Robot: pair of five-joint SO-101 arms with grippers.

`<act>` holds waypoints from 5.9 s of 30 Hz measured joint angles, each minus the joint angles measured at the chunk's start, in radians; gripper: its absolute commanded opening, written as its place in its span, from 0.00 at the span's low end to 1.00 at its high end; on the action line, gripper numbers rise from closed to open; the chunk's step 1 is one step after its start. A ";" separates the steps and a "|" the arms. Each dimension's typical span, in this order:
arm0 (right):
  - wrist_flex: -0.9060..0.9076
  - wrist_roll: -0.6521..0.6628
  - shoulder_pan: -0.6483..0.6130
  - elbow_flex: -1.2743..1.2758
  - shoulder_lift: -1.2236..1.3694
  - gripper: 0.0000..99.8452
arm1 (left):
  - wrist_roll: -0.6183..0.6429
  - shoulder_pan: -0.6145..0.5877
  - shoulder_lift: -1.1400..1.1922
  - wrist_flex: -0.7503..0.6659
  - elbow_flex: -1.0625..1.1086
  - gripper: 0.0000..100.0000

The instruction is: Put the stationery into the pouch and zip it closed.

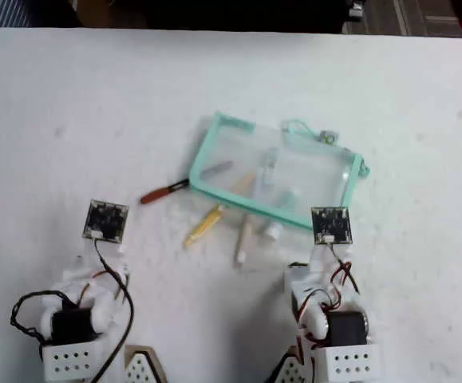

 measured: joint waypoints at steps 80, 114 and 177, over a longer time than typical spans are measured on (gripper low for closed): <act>0.000 0.000 0.000 0.000 0.000 0.02 | 0.000 0.000 0.000 0.000 0.000 0.02; 0.000 0.000 -0.035 0.000 0.000 0.02 | 0.000 0.049 0.000 0.000 0.000 0.02; -0.565 0.000 0.100 0.000 0.002 0.08 | -0.133 0.094 -0.003 -0.457 0.000 0.02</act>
